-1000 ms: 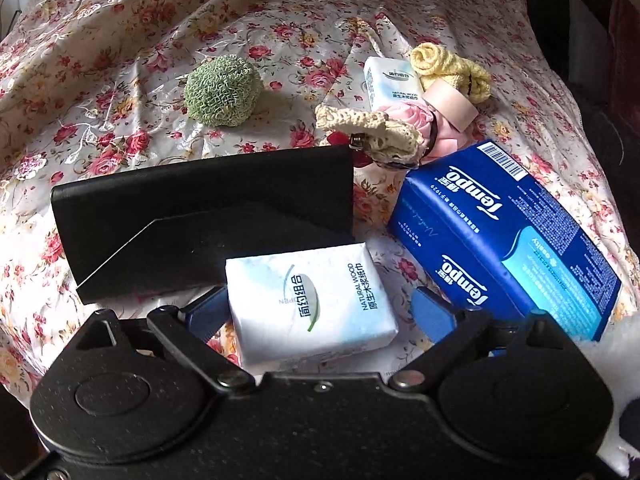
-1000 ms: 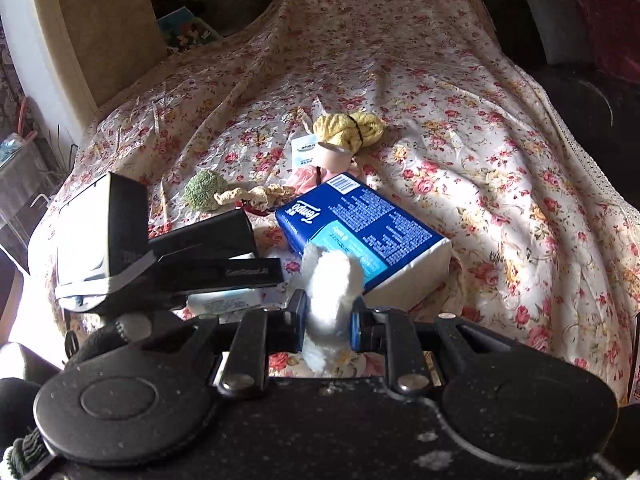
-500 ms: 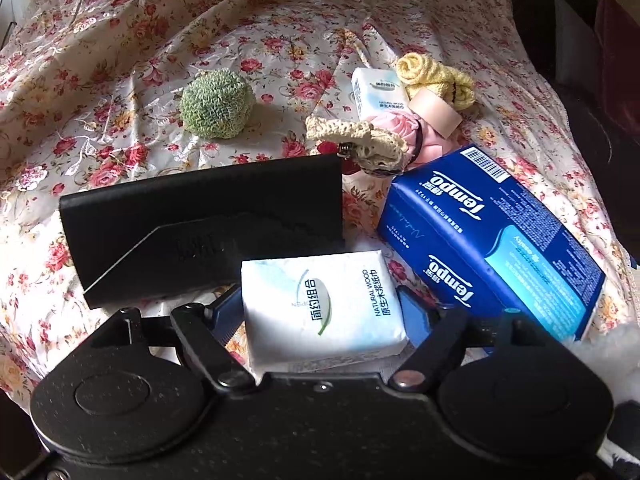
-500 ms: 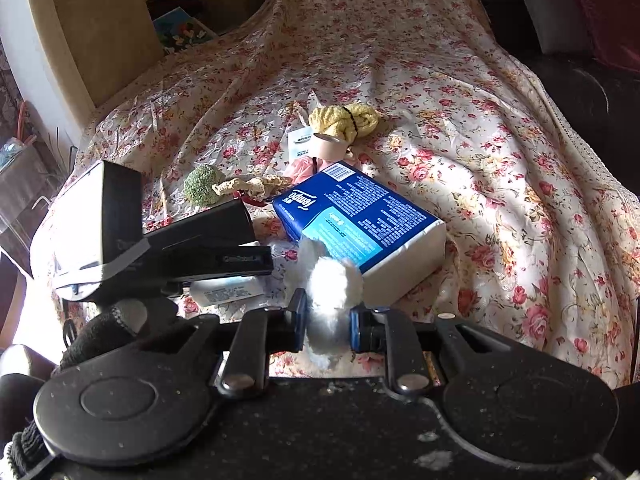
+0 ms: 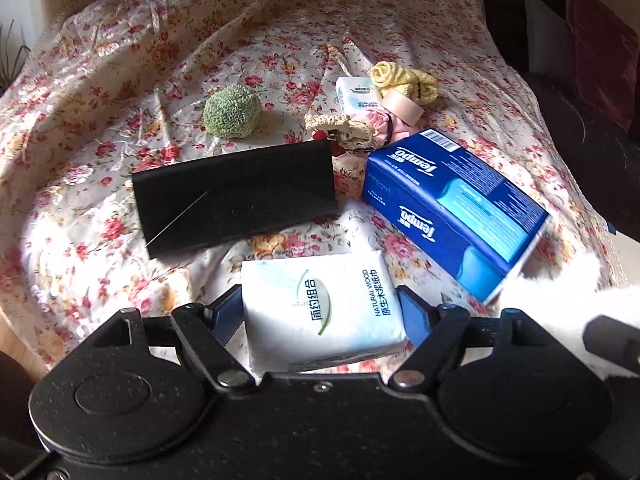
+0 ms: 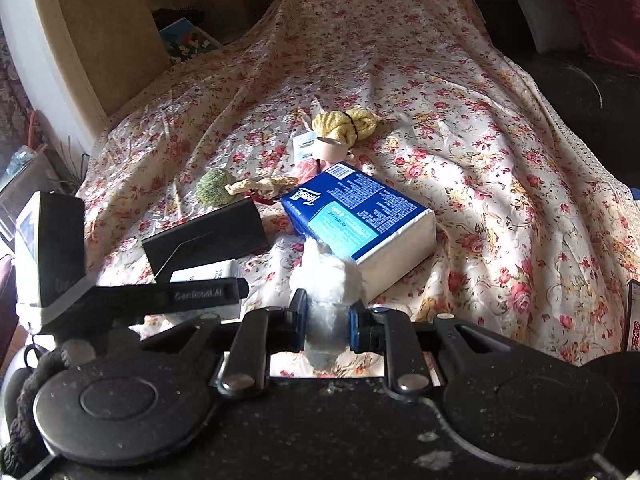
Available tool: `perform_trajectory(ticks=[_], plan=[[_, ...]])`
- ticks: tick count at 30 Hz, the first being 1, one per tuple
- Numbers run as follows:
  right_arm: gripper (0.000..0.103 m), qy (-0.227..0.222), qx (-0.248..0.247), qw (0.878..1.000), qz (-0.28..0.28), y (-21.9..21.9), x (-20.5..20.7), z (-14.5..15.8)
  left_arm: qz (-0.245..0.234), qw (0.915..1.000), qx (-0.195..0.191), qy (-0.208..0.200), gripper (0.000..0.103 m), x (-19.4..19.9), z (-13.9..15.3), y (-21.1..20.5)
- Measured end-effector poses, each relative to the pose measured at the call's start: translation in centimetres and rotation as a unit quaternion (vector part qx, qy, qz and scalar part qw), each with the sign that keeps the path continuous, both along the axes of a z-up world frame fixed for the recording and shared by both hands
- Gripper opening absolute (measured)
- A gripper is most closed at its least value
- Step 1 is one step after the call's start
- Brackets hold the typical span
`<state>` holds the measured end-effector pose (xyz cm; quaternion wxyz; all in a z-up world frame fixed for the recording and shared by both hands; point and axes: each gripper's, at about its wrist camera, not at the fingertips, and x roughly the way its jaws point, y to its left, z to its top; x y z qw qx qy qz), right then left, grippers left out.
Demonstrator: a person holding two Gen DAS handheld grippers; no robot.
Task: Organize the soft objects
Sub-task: 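Grasp the white tissue pack with the left gripper while the right holds the fluffy plush, then lower the tissue pack into the tray with the left gripper while the right drops the fluffy plush beside it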
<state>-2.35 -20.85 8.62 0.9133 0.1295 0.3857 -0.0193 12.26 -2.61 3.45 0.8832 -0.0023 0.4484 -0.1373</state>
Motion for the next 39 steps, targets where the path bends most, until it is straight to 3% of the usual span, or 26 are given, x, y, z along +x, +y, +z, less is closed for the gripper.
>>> perform_trajectory(ticks=[9,19,24,39], plan=[[0.019,0.004,0.004,1.000,0.018,0.7,-2.5,0.3,0.015,0.9994,0.027,0.015,0.074,-5.7,0.6,1.1],[0.019,0.024,0.014,0.998,0.050,1.7,-4.5,-0.1,0.025,0.9985,0.015,0.046,0.074,-10.8,0.2,2.7],[0.019,0.039,0.020,0.997,0.058,1.8,-5.0,-0.5,0.016,0.9975,0.005,0.068,0.074,-12.4,-0.4,2.2],[0.019,0.069,0.019,0.994,0.085,2.7,-5.3,-1.4,0.008,0.9936,0.039,0.106,0.075,-14.4,-2.7,0.6]])
